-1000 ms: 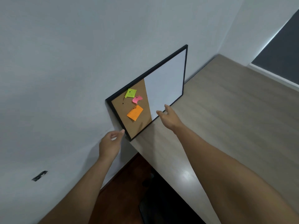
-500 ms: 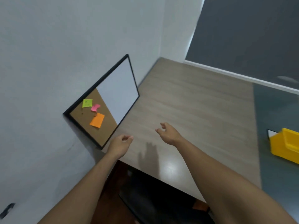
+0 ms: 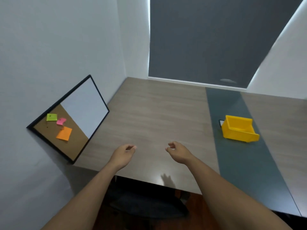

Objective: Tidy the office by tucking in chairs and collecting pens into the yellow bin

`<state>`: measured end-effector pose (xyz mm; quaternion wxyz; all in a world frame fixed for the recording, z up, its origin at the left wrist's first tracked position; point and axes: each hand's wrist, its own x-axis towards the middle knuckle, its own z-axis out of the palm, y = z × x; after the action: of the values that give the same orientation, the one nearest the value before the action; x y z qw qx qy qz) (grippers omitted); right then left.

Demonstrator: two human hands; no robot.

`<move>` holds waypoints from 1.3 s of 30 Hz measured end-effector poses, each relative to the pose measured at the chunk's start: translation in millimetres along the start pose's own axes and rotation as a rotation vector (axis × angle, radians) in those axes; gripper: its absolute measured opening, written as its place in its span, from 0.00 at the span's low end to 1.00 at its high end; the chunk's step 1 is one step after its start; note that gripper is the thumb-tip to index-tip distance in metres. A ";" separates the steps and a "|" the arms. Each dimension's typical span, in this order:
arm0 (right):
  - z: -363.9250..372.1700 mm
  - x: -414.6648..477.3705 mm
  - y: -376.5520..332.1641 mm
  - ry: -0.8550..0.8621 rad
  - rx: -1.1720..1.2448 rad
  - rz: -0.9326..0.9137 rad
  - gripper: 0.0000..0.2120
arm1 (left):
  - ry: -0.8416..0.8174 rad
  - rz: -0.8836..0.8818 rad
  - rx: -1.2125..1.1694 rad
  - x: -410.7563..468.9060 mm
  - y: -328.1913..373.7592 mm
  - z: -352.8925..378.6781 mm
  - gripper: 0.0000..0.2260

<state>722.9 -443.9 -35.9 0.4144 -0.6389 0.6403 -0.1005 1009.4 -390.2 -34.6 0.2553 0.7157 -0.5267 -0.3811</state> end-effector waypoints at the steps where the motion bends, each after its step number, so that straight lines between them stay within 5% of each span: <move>1: -6.1 -13.1 13.5 0.006 0.004 0.010 0.26 | -0.014 0.007 0.001 -11.0 7.6 10.2 0.16; 12: -49.1 -152.2 146.7 0.112 0.047 0.124 0.25 | -0.176 0.152 0.004 -117.5 63.2 122.1 0.15; 26: -42.5 -268.5 222.1 0.242 0.050 0.234 0.30 | -0.413 0.305 0.145 -178.4 77.1 181.6 0.17; 39: 26.8 -491.9 350.8 0.462 0.284 0.649 0.30 | -0.893 0.511 0.329 -287.7 106.5 333.3 0.15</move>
<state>404.2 67.6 -86.0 0.3538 -0.3015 0.8642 -0.1927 633.8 -138.8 -66.3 -0.0244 0.3638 -0.7940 -0.4864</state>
